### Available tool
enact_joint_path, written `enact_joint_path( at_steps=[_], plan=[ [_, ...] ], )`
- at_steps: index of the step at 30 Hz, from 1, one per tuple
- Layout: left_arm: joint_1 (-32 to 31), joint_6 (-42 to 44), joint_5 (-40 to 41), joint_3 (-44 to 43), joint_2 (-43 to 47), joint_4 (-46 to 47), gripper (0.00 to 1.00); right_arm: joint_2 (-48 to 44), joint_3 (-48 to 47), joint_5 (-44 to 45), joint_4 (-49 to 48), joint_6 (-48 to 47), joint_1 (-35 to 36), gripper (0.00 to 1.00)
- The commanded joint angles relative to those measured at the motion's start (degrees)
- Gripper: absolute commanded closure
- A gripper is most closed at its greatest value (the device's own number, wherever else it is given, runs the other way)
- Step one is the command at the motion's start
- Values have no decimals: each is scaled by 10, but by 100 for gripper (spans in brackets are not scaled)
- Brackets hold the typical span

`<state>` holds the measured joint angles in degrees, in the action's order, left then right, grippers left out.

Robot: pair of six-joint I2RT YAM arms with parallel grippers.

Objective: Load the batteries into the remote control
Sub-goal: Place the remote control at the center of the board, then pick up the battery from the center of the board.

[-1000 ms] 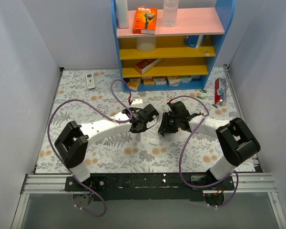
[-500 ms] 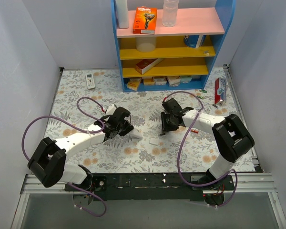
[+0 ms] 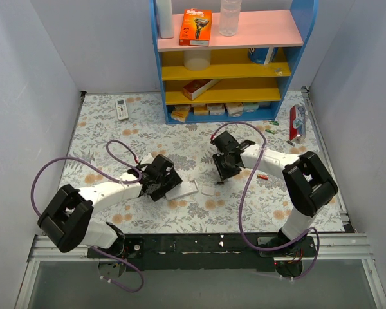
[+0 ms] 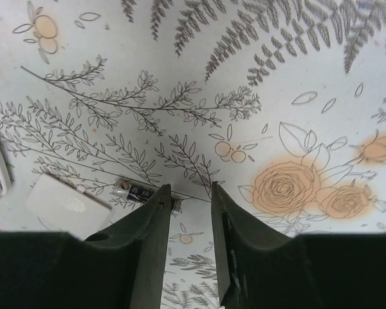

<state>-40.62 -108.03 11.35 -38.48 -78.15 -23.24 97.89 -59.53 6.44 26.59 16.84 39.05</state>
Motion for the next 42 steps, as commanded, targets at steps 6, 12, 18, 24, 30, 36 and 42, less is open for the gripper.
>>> enact_joint_path(
  at_steps=[6,12,18,24,30,36,42],
  plan=[
    [0,12,45,22,53,-129,4,-35,-66,-91,74,-253,8,59],
    [0,10,55,28,87,-138,6,-3,-84,-113,84,-312,36,58],
    [0,26,53,22,92,-142,7,41,-126,-107,98,-342,66,59],
    [0,32,58,21,113,-145,7,76,-140,-71,111,-356,83,60],
    [0,39,59,17,122,-147,7,74,-124,-44,113,-361,83,61],
    [0,48,56,15,119,-142,7,87,-118,-40,113,-363,83,64],
    [-1,60,52,11,111,-134,7,94,-116,-45,104,-364,84,72]
  ],
)
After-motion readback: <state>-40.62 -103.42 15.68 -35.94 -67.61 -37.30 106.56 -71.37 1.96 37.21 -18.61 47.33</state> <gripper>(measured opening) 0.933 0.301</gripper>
